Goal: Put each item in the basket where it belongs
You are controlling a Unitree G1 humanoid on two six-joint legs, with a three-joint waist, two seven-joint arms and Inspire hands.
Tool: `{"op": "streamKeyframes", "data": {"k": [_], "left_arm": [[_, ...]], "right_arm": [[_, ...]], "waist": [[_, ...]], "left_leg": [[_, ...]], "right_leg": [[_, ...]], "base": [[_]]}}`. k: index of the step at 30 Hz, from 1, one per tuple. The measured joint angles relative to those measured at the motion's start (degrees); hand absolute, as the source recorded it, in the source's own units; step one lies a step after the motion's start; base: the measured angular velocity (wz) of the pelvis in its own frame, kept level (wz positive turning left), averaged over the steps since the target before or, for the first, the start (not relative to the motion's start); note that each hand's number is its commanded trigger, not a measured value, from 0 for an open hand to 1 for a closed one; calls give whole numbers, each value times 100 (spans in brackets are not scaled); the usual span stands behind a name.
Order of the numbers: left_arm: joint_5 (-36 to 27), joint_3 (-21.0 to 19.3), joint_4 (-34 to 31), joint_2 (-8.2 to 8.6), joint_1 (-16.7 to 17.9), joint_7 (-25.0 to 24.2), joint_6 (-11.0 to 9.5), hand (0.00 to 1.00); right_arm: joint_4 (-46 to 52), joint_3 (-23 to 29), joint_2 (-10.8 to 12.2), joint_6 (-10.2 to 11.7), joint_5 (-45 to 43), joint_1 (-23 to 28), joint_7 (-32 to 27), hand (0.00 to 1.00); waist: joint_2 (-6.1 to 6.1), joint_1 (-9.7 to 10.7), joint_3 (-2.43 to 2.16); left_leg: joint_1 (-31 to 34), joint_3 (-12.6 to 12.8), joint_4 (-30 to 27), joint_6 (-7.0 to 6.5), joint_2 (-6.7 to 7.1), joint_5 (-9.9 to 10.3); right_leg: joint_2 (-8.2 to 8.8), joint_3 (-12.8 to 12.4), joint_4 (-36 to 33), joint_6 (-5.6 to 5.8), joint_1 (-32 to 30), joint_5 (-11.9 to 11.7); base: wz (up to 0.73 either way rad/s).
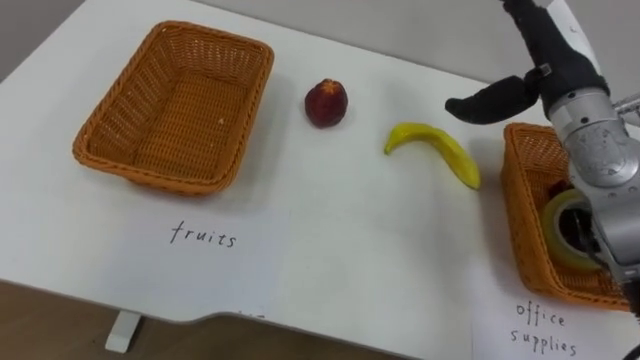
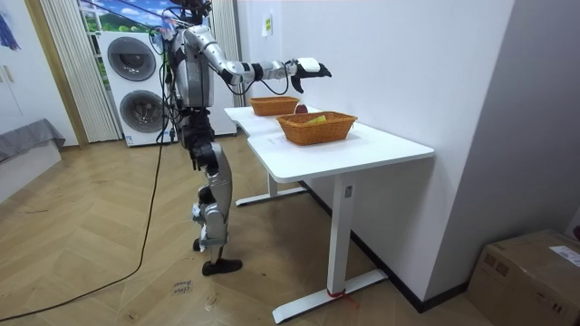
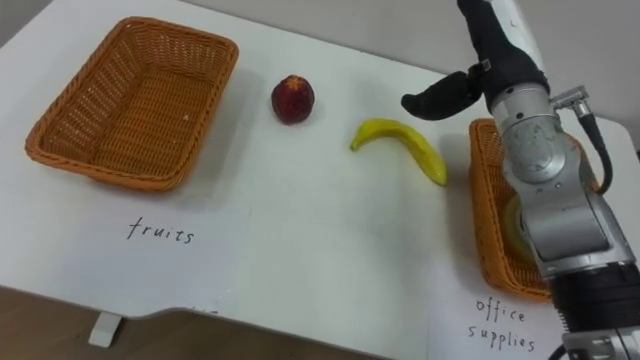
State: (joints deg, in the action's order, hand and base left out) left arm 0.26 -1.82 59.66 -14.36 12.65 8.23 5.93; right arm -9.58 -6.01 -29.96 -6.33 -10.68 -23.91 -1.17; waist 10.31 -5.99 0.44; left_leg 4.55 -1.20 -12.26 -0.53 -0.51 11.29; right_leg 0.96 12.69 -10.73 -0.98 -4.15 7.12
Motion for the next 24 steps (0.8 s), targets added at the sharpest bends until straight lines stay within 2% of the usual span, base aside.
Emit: {"op": "streamKeyframes", "data": {"k": [7,13,17,24], "left_arm": [[1,-27,-4,-6,-12,-92,5,0],[-1,-21,1,-6,-134,-134,-5,0],[-21,-21,8,-11,-238,-114,-6,0],[-95,-11,10,-21,-419,-97,-12,0]], "right_arm": [[-552,0,-1,-8,-549,-258,-4,0],[-1069,-133,-3,10,-592,-366,-75,0],[-1233,-192,-3,18,-592,-393,-75,0],[-1391,-309,-3,25,-596,-507,-73,0]], "waist": [[99,-81,-18],[165,-208,6],[157,-250,13],[88,-249,60]], "left_leg": [[39,-54,-16,9,-1,-6],[79,-62,-40,9,-1,-6],[139,-63,-48,15,-4,-16],[221,-74,-47,18,-3,-38]], "right_leg": [[1,59,4,-1,-9,-1],[6,99,9,-6,-22,-4],[5,97,8,-20,-76,-12],[16,143,2,-22,-148,-14]], "base": [[4],[2],[0],[2]]}}
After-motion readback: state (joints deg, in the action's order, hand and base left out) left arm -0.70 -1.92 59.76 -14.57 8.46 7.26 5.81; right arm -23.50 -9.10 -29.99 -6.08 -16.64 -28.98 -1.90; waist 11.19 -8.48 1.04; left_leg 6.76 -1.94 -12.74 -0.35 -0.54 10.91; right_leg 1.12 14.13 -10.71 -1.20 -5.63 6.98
